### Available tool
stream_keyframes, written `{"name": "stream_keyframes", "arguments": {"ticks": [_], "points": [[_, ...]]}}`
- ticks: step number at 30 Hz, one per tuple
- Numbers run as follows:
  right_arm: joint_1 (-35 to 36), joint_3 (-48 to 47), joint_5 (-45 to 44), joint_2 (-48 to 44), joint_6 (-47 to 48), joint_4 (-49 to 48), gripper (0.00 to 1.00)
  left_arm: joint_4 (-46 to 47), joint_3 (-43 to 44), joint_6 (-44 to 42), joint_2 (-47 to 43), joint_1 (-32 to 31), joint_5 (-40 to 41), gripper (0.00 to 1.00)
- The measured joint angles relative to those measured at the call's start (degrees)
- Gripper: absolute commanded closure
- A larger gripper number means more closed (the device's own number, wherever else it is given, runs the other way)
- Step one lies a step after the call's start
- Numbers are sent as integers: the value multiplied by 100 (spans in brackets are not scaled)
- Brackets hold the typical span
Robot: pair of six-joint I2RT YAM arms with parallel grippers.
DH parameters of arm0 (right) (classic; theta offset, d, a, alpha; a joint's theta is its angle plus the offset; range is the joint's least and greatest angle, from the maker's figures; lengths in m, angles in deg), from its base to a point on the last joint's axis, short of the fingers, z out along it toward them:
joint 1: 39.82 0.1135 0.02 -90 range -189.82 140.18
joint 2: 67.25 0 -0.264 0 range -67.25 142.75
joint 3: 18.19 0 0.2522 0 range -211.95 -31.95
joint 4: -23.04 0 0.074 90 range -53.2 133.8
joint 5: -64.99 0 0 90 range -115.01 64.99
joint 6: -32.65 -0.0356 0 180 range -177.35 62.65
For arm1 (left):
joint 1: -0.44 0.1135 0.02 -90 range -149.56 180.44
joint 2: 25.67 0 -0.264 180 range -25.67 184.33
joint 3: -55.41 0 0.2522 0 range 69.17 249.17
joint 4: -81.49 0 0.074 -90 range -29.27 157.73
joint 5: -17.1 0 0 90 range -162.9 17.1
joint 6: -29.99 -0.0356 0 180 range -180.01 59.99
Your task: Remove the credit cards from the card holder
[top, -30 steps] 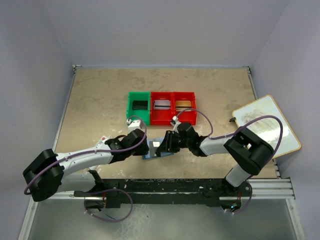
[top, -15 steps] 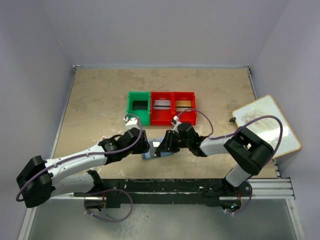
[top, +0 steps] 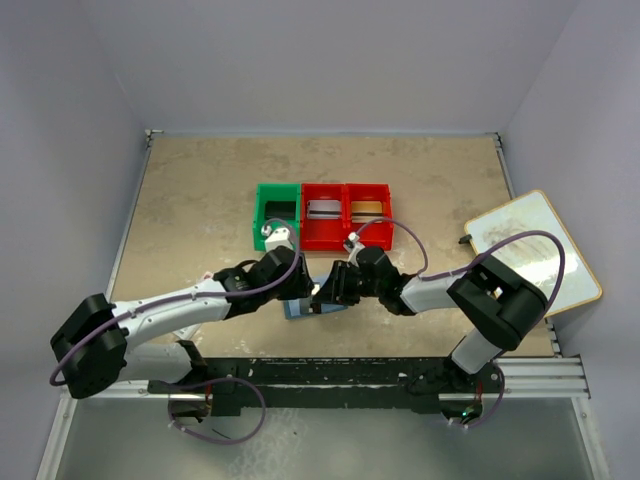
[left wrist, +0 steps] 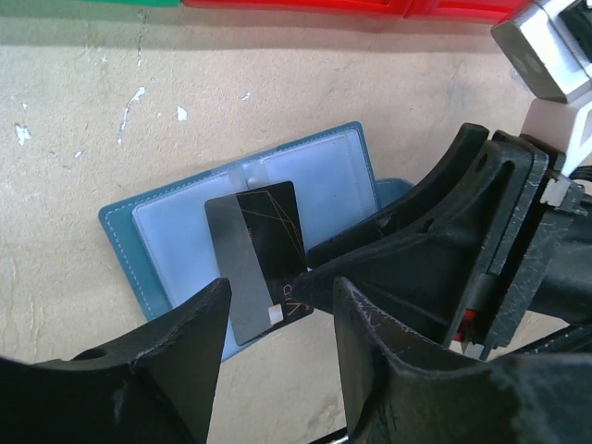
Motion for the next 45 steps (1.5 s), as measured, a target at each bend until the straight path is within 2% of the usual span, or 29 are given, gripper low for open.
{"name": "stream_keyframes", "arguments": {"ticks": [6, 11, 23, 29, 32, 35, 41, 45], "points": [[0, 39, -2, 0, -17, -90, 59, 225, -107, 2, 299, 0, -37, 60], [0, 94, -2, 2, -72, -201, 59, 439, -564, 7, 367, 0, -46, 67], [0, 79, -9, 59, -146, -260, 59, 813, -1021, 55, 332, 0, -33, 72], [0, -142, 37, 396, -144, -409, 68, 885, -1069, 57, 315, 0, -11, 75], [0, -142, 42, 431, -144, -431, 79, 885, -1069, 59, 315, 0, -2, 76], [0, -142, 37, 431, -140, -415, 85, 887, -1082, 68, 306, 0, 15, 77], [0, -133, 39, 389, -144, -382, 91, 863, -1110, 144, 249, 0, 68, 77], [0, -92, 37, 234, -142, -396, 93, 588, -1134, 177, -48, 0, 190, 73]]}}
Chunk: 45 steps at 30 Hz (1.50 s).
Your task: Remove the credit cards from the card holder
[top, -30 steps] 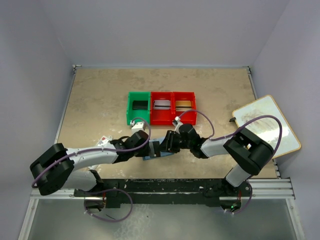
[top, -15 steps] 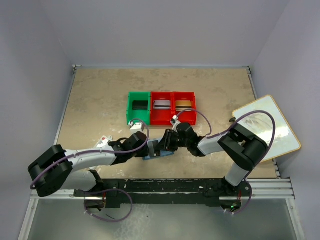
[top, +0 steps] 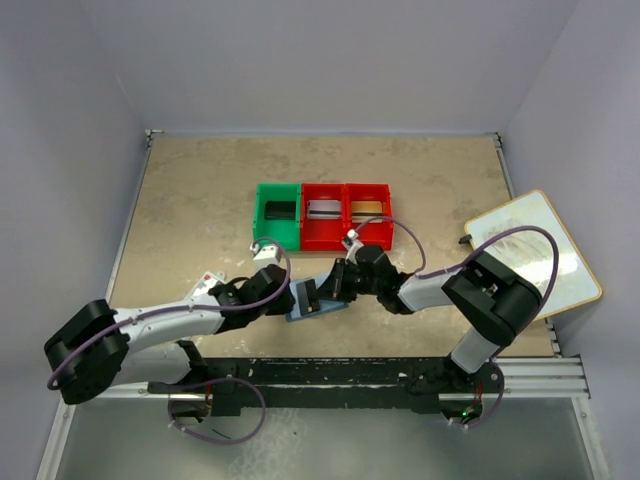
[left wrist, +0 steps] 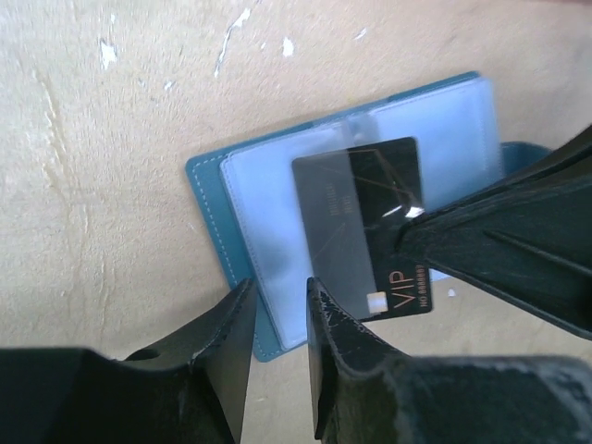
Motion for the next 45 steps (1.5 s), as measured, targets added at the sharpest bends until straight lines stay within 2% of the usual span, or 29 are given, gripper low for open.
{"name": "stream_keyframes", "arguments": {"ticks": [7, 12, 19, 26, 30, 45], "points": [[0, 146, 2, -50, -9, -68, 93, -136, 243, -50, -494, 0, 28, 69], [0, 181, 11, -50, -48, -157, 93, 166, 511, -125, -107, 0, -192, 71], [-11, 181, 116, -44, -52, -181, 90, 199, 404, -170, 603, 0, -304, 78], [-28, 149, 197, 66, -68, -214, 79, 448, 173, -125, 573, 0, -317, 82], [-33, 101, 304, 247, -68, -308, 78, 498, 131, -122, 557, 0, -315, 83], [-33, -4, 444, 345, -70, -472, 99, 605, 20, -111, 472, 0, -313, 84]]}}
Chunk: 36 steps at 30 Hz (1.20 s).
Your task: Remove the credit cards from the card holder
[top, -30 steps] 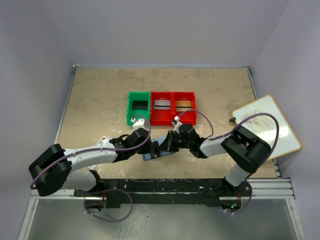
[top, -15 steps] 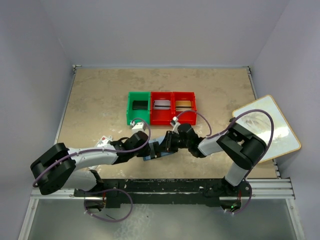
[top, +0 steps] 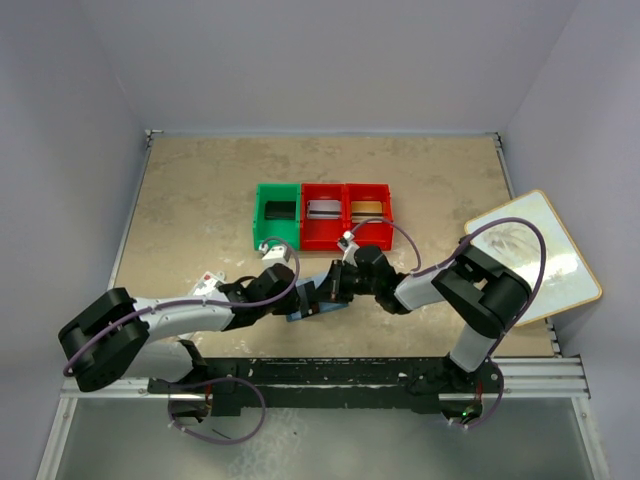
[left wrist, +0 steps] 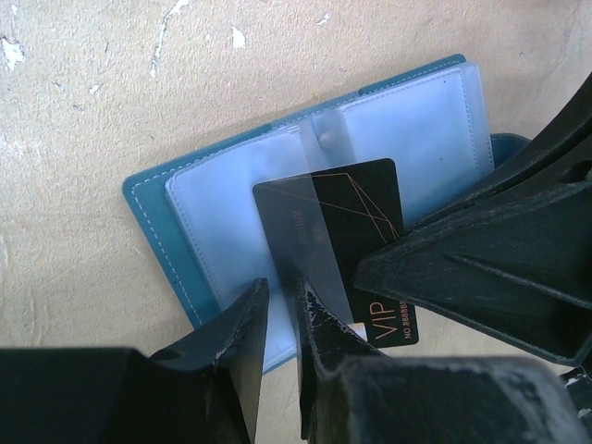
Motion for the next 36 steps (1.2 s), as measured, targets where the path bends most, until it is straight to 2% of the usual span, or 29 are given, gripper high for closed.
{"name": "stream_keyframes", "arguments": {"ticks": [2, 5, 9, 16, 24, 30, 36], "points": [[0, 0, 2, 0, 0, -70, 99, 4, -17, 7, -22, 0, 0, 84], [0, 2, 0, 0, 7, -140, 87, 9, -26, 9, -28, 0, 0, 84], [0, 2, -2, 0, 15, -236, 80, 9, -26, 9, -28, 0, 0, 84], [0, 2, 4, 7, 20, -284, 100, 7, -24, 9, -28, 0, 0, 84], [0, 26, -44, -103, 61, -48, 100, -24, -26, 50, -42, 0, 26, 84], [0, 256, -514, -1128, 238, 507, 100, -177, -24, 83, -120, 0, 76, 83], [0, 525, -850, -1897, 581, 570, 100, -439, -26, 90, -348, 0, 173, 78]]}}
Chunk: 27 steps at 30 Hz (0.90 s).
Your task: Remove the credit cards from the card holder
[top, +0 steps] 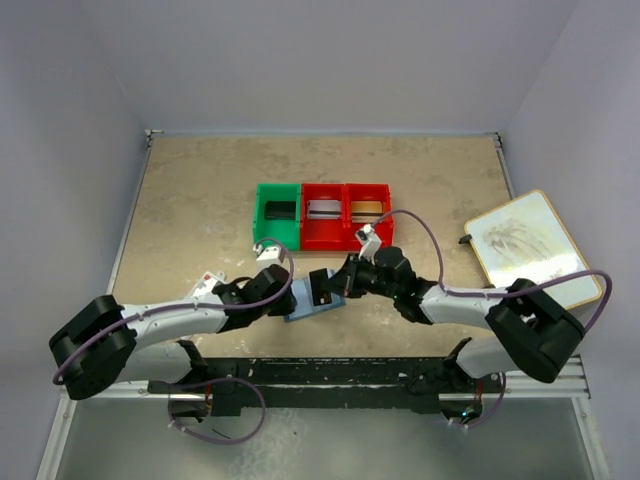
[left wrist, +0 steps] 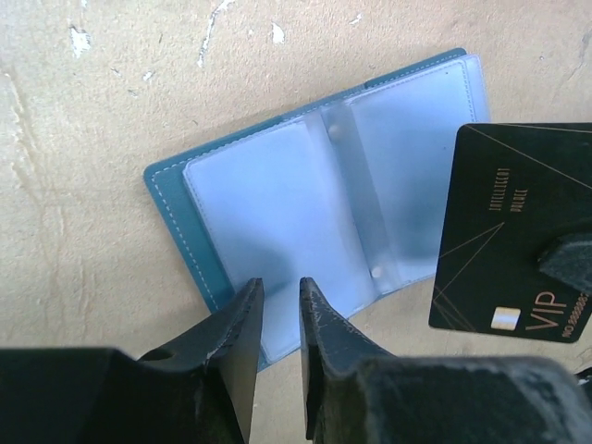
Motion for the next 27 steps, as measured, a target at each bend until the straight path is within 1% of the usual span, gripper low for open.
{"name": "stream_keyframes", "arguments": {"ticks": [4, 8, 10, 14, 17, 19, 21, 23, 27], "points": [[0, 50, -42, -50, 343, -90, 100, -186, 22, -7, -157, 0, 83, 72], [0, 118, 20, -50, 588, -446, 100, -444, 181, -55, -297, 0, 186, 66], [2, 212, 46, -81, 723, -603, 100, -614, 310, -107, -380, 0, 282, 58], [87, 374, -2, -328, 1115, -651, 100, -1084, 654, -262, -597, 0, 645, 36], [341, 437, -232, -675, 1556, -651, 100, -1543, 979, -407, -719, 11, 1001, 26], [623, 446, -411, -946, 1939, -675, 100, -1845, 1252, -553, -780, 85, 1209, 23], [850, 448, -560, -1169, 2284, -732, 100, -2041, 1495, -737, -820, 313, 1342, 22], [1032, 468, -682, -1379, 2669, -800, 100, -2214, 1672, -944, -844, 713, 1379, 21], [1128, 535, -787, -1657, 3261, -820, 100, -2608, 1937, -1244, -850, 1552, 1447, 13]]}}
